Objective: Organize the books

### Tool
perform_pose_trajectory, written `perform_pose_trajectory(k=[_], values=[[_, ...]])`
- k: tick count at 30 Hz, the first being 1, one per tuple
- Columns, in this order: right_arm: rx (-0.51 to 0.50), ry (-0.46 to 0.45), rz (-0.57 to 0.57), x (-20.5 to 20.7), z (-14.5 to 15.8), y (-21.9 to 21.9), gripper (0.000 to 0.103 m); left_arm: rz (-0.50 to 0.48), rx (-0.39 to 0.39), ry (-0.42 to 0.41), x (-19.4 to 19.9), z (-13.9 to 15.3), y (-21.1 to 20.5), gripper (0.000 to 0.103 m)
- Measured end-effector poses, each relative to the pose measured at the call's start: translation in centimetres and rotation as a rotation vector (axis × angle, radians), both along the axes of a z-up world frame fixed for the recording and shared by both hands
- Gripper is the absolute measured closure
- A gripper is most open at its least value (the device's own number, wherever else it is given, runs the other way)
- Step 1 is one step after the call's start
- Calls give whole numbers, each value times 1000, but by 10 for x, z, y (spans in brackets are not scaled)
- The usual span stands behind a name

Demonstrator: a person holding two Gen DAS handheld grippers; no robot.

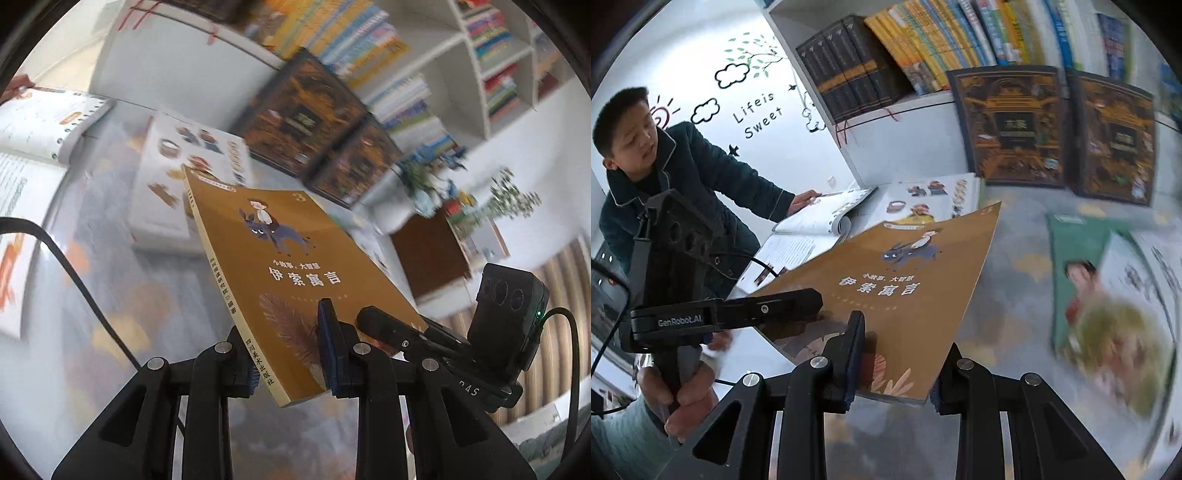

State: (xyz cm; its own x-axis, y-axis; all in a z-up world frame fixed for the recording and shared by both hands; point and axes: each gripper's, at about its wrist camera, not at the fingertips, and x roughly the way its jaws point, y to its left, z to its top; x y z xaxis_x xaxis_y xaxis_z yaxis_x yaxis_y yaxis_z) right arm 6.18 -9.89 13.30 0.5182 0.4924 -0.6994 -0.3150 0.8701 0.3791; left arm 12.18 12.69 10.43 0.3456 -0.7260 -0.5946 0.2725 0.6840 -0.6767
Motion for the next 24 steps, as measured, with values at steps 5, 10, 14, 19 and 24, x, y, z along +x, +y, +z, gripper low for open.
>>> perform_pose_trajectory(k=[5,10,14,19,24], values=[[100,108,-19,74,-42,-3,74,56,15,55,55,-32,9,80],[113,172,-60,124,-70,-1,74,105,50,103,97,-49,16,76],[107,207,-67,149,-85,4,74,130,56,117,112,-58,24,76],[76,203,-39,160,-86,16,73,168,60,128,108,-63,38,76],[85,243,-25,158,-84,15,65,214,98,119,83,-52,52,76]])
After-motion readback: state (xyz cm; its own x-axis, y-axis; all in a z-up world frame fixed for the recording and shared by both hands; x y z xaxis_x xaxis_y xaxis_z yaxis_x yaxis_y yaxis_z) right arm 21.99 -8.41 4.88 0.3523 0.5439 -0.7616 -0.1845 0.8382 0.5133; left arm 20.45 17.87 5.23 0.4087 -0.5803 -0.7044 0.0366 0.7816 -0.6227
